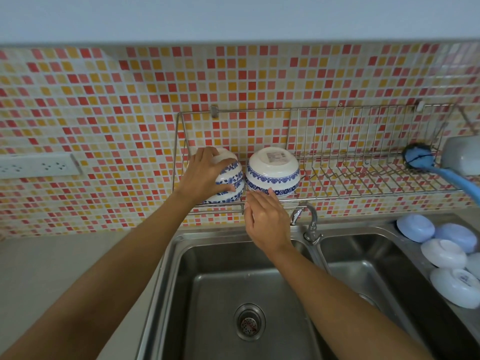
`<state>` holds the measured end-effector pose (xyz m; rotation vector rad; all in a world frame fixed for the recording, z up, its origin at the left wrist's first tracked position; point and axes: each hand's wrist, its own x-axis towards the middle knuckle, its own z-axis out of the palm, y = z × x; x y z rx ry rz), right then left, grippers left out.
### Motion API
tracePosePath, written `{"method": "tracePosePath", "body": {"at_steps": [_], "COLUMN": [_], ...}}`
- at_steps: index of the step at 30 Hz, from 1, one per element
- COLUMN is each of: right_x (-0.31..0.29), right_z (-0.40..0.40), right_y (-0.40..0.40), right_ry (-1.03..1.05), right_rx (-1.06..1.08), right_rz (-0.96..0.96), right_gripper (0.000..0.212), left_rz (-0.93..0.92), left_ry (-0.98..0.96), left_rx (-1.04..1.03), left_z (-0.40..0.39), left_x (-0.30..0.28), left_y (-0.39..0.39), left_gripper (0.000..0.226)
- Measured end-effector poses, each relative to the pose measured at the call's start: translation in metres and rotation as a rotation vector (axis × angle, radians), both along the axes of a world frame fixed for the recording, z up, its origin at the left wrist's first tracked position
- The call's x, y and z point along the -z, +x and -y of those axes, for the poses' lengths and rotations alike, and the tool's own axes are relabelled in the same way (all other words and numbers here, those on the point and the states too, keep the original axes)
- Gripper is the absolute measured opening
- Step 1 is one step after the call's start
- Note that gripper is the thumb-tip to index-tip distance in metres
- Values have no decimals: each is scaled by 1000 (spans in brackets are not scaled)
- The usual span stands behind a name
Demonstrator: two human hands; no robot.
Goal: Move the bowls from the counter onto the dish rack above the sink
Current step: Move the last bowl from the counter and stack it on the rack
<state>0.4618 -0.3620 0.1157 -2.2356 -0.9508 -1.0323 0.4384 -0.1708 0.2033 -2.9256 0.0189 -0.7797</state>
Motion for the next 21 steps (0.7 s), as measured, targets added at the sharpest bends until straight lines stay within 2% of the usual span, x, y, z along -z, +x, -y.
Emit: {"method": "tracePosePath", "body": {"at_steps": [3, 12, 15, 18, 21], "right_x": [-1, -2, -4, -11, -20], "right_z": [0, 3, 3, 5, 13], "right_y": [0, -2, -2, -1, 12], "right_ry": [-1, -38, -60, -81, -133], "right_rx": [-2, -10, -11, -50, -95], "right_rz": [7, -19, -51, -52, -92], "right_gripper": [38, 37, 41, 36, 38], "left_rz": [12, 75, 44, -22, -34], "left_ry": [50, -71, -44, -11, -41], "left_rx": [21, -38, -51, -39, -51], "left_z": [3, 8, 8, 11, 11], "left_x": [5, 12, 12, 11, 10], "left_y": [-2, -9, -10, -10, -11], "left_gripper": [75, 93, 95, 98, 99]}}
